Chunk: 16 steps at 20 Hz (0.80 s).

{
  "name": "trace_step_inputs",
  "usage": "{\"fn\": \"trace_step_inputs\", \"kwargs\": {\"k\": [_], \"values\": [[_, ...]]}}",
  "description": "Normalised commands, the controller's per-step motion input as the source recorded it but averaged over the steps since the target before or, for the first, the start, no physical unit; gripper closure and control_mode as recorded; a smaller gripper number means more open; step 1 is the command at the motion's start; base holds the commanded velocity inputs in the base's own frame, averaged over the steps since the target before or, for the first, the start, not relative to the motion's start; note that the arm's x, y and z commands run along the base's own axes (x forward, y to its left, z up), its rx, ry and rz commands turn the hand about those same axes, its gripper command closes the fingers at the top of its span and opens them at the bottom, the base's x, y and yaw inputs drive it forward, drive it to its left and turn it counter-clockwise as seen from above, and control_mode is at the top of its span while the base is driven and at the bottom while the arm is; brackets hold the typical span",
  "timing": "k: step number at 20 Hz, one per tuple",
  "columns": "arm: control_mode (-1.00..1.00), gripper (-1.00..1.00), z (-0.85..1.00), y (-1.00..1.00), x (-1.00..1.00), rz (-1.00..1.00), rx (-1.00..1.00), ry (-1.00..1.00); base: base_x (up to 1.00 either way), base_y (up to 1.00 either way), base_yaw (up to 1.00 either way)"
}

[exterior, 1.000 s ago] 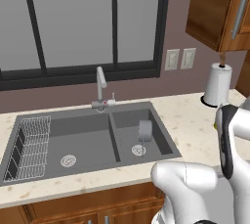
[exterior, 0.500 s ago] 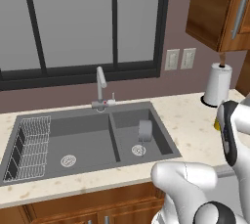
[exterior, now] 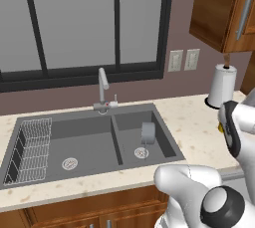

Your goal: Move any existing items from the left basin to the right basin for drying. Then move the mug from the counter to the left basin of the sink for washing.

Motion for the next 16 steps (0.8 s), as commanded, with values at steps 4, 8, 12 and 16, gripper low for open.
{"fn": "trace_step_inputs", "kwargs": {"k": [4, 8, 12, 16], "values": [[-1.0, -1.0, -0.19, -0.05, 0.21, 0.0, 0.0, 0.03, 0.0, 0.0, 0.0], [-1.0, -1.0, -0.2, -0.04, 0.18, 0.0, 0.0, 0.01, 0.0, 0.0, 0.0], [-1.0, -1.0, -0.16, -0.09, 0.12, 0.0, 0.0, 0.0, 0.0, 0.0, 0.0], [-1.0, -1.0, -0.14, -0.09, 0.14, 0.0, -0.01, 0.0, 0.0, 0.0, 0.0]]}}
